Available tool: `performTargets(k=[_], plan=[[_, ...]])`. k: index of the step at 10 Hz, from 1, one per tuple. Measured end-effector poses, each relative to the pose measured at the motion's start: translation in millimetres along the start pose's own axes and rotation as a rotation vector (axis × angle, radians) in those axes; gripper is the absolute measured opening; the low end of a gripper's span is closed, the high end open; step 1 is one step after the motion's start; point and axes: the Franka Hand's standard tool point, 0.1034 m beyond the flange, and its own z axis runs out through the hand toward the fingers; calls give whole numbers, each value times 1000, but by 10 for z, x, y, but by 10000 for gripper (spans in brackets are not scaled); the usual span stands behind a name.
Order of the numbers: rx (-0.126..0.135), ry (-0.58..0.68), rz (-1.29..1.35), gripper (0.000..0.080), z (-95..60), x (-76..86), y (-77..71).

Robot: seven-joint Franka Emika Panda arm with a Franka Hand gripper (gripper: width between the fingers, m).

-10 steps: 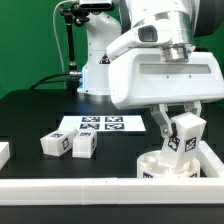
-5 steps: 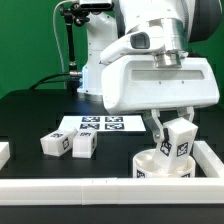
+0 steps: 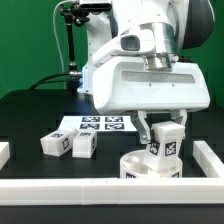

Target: Assemble stool

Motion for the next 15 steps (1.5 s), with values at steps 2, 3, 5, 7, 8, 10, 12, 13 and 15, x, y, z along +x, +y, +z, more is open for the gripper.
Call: performTargets(k=[2,3,5,7,8,10,12,13,15], plan=[[12,-11,10,627,-14,12,-24],[11,-8,19,643,-55,53,-33],[20,-9,48,648,-162,153,-72],[66,-62,86,649,-260,208,-162],[89,-92,100,649,-281,208,-185],[174,-236,219,649,-344,210,-361],[185,-252,211,649,-345,222,-373],[185,-251,212,649,-344,220,-370],[228,-328,203,649,-367,188,-446]])
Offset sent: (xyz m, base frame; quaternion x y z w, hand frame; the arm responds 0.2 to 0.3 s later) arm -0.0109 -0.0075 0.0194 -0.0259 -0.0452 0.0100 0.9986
